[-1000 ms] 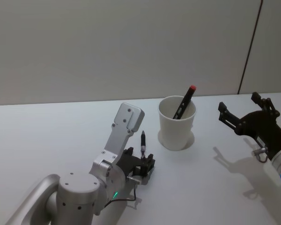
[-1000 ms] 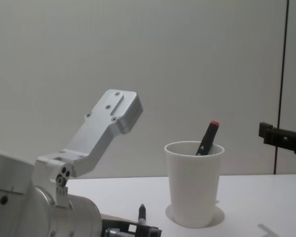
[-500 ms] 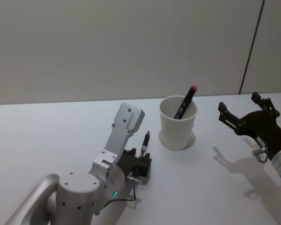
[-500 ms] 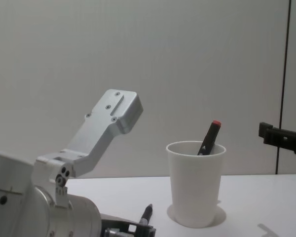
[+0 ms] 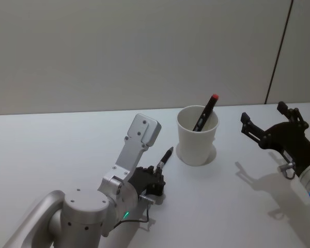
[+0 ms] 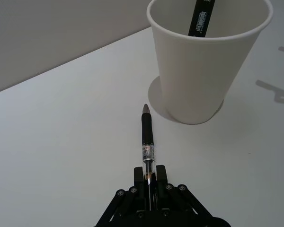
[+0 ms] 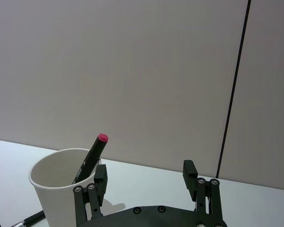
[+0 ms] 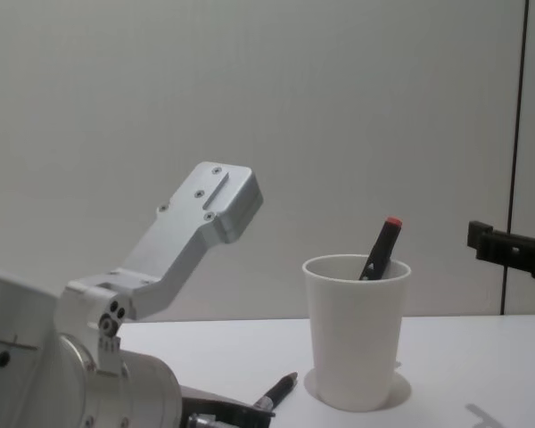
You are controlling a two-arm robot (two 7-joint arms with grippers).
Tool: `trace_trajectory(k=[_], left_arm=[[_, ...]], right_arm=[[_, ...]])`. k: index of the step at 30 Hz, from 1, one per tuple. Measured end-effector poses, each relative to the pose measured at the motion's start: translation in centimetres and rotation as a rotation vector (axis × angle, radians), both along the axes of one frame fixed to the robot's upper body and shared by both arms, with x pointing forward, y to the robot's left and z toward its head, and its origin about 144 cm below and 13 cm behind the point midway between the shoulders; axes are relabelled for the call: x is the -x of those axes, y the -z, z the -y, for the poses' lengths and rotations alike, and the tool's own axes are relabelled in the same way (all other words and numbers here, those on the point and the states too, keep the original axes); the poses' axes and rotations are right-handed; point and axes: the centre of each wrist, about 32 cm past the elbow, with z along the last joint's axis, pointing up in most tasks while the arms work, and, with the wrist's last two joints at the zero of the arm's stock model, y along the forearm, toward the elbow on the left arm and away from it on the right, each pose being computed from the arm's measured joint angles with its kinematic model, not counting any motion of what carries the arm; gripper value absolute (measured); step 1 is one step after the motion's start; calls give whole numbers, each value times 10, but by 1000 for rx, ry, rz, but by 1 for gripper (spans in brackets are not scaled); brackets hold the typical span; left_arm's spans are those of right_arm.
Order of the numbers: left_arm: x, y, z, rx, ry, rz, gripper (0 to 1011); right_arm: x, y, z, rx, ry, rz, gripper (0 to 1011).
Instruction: Place the pen into the pen holder.
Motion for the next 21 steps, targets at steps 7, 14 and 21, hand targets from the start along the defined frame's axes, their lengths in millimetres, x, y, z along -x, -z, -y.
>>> trace_trajectory(k=[7,14,21], left_arm=[[0,0,0,-2,4,0,154],[1,2,-2,8,-20,22,154],[2,1,-5,32,-65,88,154]], right_arm=[[0,0,0,0,0,0,1001],[0,0,0,0,0,0,1001],[0,0,0,0,0,0,1001]])
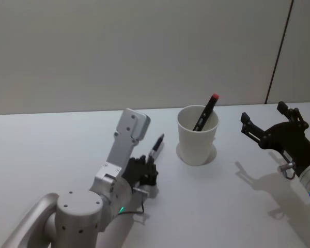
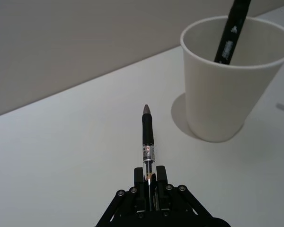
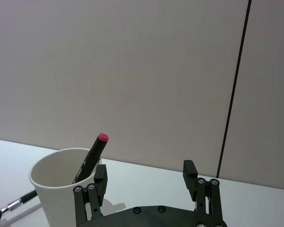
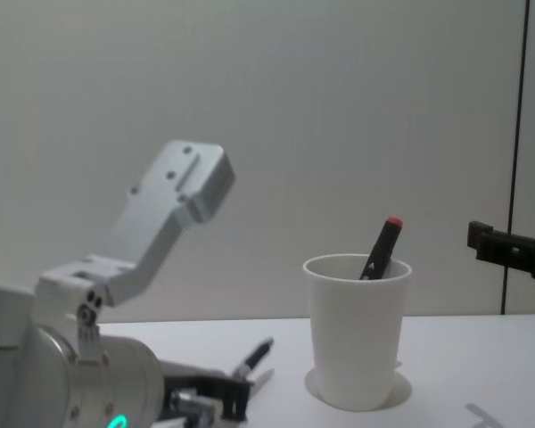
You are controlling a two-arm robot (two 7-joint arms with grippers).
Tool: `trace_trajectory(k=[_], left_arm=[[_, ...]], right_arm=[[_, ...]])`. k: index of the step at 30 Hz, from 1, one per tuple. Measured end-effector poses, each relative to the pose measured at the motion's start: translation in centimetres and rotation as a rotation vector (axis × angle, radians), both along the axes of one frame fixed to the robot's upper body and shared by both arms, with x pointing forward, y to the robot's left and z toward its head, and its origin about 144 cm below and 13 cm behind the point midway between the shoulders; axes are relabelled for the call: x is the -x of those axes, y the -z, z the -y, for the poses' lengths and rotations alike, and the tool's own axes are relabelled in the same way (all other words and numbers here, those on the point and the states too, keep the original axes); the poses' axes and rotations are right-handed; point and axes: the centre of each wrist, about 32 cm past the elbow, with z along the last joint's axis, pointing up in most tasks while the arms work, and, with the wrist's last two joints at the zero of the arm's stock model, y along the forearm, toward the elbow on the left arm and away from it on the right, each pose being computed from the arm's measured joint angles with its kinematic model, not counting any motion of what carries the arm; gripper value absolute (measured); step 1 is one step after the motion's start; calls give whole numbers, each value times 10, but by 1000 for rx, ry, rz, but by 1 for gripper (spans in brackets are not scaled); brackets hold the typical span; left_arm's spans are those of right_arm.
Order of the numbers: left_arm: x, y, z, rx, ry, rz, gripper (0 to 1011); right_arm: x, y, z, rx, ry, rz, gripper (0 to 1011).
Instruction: Place the pen into the pen holder.
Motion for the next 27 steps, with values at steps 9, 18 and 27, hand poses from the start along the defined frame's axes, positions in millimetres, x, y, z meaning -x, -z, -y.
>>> trace_trajectory(k=[9,18,27], left_arm=[[0,-5,-6,41,-64,108,154],[-2,-12,-14,98,-118,226,154],[-2,-16,-20,137,-144,311,154]], right_arm=[[0,0,0,0,0,0,1001],[0,0,0,0,0,0,1001],[0,0,0,0,0,0,1001]])
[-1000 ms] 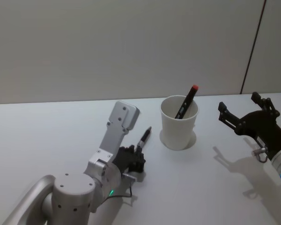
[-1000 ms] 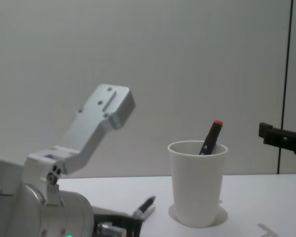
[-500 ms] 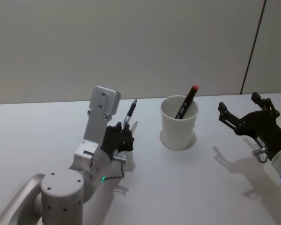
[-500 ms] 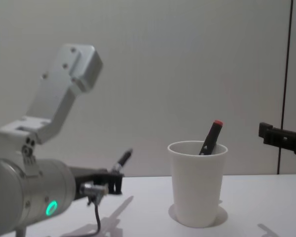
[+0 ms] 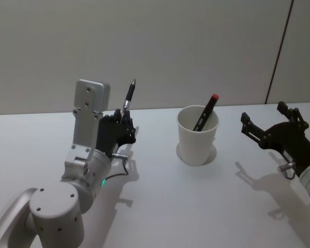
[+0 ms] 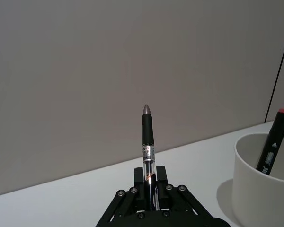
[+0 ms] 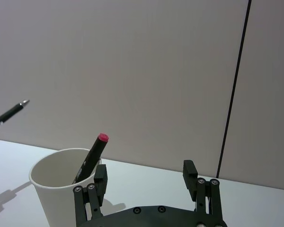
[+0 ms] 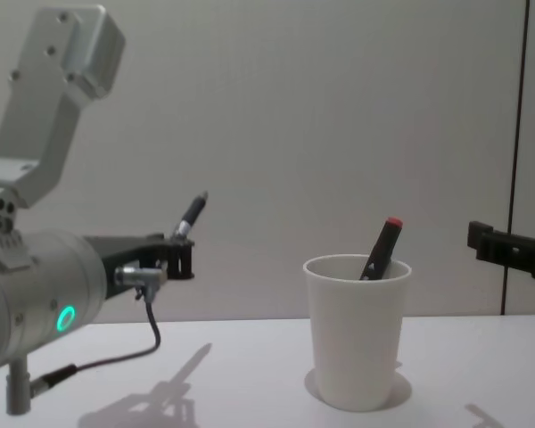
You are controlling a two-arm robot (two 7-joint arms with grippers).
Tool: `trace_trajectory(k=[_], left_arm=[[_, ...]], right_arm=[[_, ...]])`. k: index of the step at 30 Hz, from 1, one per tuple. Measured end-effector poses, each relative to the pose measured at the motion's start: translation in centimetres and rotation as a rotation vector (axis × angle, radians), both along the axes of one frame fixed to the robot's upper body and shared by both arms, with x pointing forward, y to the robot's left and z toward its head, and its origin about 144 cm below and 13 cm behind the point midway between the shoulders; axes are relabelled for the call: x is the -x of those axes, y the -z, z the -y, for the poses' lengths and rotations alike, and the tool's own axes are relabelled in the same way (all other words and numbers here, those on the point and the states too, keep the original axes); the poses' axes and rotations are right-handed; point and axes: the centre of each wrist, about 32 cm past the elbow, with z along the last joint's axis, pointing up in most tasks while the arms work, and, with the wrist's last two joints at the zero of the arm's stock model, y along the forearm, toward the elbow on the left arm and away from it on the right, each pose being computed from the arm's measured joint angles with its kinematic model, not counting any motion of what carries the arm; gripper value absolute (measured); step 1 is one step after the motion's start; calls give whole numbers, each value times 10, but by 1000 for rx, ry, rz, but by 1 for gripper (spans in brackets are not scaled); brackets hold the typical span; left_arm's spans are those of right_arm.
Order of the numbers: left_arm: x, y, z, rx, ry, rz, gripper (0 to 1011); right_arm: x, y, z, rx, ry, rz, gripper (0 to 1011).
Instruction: Place the pen into the pen holder.
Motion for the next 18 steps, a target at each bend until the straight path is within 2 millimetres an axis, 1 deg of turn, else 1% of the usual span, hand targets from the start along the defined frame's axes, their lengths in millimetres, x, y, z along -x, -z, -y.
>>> trace_trajectory(k=[8,18], left_arm=[[-1,-2,-6,52,19,101,154],[-4,-3,-12,116,115,187,154]], right_arm=[[0,0,0,0,0,0,1002],[0,0,0,0,0,0,1002]])
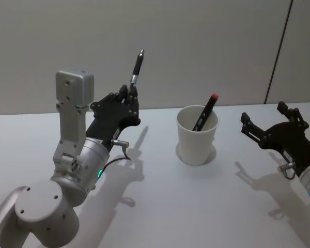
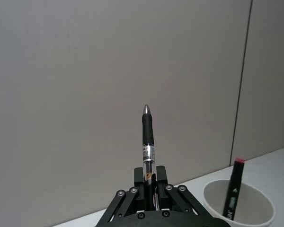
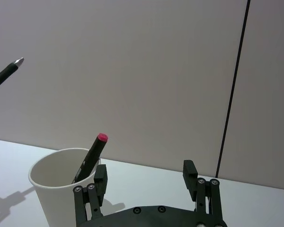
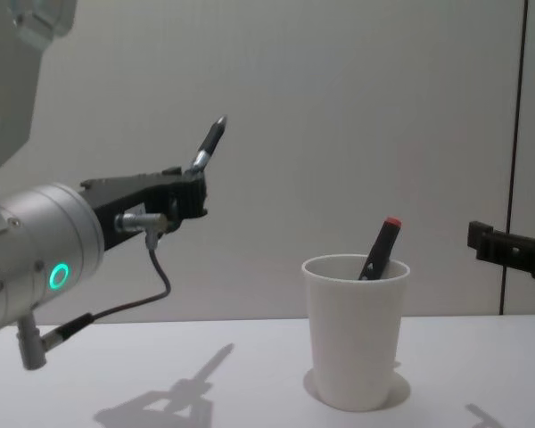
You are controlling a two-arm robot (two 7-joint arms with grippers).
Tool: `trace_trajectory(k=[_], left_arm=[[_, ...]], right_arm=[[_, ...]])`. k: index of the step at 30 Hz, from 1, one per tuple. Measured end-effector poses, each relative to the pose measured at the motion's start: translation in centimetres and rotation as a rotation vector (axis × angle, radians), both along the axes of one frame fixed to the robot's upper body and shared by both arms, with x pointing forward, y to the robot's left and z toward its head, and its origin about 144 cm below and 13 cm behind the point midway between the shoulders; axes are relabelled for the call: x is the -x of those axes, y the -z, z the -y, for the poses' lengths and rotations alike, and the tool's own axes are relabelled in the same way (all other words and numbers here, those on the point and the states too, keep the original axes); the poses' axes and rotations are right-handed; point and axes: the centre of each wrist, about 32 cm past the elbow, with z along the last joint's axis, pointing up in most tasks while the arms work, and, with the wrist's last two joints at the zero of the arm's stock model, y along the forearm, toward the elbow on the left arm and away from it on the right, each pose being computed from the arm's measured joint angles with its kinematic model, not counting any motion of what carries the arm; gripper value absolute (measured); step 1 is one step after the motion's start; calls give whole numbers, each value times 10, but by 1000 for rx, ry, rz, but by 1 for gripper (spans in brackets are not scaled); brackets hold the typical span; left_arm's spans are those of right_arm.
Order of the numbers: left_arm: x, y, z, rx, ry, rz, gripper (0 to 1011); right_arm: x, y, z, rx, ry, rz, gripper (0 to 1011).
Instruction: Place the pen into the pen holder.
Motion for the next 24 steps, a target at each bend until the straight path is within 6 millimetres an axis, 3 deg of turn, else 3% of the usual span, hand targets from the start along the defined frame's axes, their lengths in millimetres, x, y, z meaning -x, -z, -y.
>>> trace_trajectory(k=[24], left_arm=[[-11,-1,-6,39,359,88,154]], right_arm=[[0,0,0,0,0,0,1001]])
